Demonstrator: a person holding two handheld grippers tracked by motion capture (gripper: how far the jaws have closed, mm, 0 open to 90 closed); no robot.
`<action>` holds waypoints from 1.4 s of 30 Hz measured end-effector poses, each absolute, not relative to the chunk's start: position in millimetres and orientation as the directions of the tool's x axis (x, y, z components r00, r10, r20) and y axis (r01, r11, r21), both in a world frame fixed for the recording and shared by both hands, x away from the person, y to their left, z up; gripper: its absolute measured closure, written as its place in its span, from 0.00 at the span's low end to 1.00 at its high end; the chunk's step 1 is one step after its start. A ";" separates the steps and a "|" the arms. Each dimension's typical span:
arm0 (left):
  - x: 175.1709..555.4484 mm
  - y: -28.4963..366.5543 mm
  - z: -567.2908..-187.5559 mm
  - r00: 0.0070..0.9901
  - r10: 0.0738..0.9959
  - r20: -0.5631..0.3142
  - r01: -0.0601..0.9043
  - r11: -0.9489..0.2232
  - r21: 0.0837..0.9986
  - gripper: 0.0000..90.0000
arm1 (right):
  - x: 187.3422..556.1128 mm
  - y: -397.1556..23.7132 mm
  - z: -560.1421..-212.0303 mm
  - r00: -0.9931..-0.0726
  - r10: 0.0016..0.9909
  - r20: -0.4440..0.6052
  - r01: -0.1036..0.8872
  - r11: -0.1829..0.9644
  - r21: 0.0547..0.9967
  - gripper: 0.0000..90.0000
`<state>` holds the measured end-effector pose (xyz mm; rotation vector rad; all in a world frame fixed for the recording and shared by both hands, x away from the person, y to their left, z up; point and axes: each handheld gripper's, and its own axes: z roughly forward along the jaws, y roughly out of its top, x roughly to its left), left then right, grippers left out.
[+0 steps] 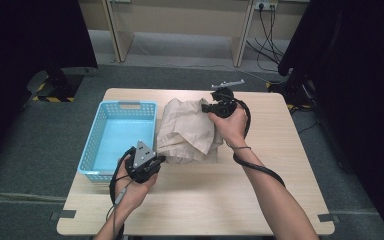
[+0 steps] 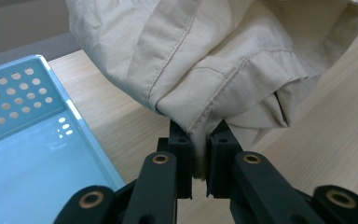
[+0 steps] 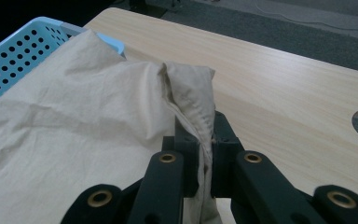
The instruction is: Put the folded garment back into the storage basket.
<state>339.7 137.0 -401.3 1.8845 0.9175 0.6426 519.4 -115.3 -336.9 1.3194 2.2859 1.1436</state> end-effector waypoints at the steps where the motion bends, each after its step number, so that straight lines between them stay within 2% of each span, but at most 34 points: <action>1: 339.9 137.9 -401.3 0.585 0.809 0.057 0.332 -0.303 0.893 0.93 | 519.6 -114.9 -336.9 -0.554 0.819 0.148 0.610 0.278 0.742 0.95; 42: 335.4 167.1 -402.1 0.539 0.841 0.043 0.352 -0.271 0.896 0.93 | 520.8 -83.7 -335.1 -0.575 0.801 0.164 0.609 0.286 0.739 0.95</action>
